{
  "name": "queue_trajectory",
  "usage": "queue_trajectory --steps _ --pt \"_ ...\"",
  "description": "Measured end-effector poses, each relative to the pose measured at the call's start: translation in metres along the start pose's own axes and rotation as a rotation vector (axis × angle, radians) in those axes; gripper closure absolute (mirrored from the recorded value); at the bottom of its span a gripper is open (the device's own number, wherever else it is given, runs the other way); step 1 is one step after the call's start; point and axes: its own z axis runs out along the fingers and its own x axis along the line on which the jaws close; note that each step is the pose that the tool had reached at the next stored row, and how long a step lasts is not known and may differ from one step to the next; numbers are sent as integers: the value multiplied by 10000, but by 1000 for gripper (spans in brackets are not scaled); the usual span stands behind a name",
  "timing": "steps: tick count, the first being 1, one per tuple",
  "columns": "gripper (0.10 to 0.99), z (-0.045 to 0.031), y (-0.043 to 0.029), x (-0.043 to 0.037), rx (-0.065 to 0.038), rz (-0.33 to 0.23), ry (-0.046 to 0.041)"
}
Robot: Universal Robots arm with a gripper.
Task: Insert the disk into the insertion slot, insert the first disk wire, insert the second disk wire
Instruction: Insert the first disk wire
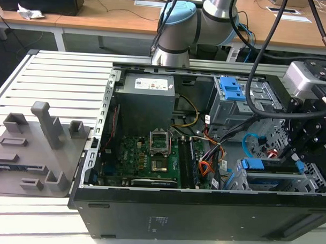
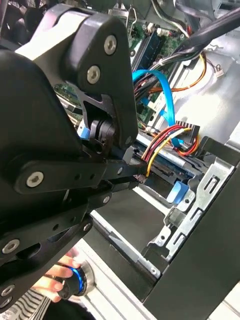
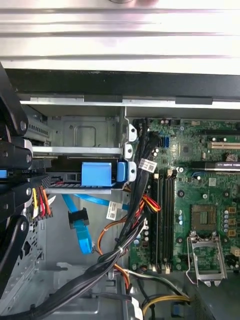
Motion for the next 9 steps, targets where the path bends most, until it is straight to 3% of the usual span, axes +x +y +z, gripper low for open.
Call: queue_trajectory --steps 2,9 --pt "925 8 -4 0 -29 -10 -231" --pt "925 63 -55 -2 -133 -18 -389"
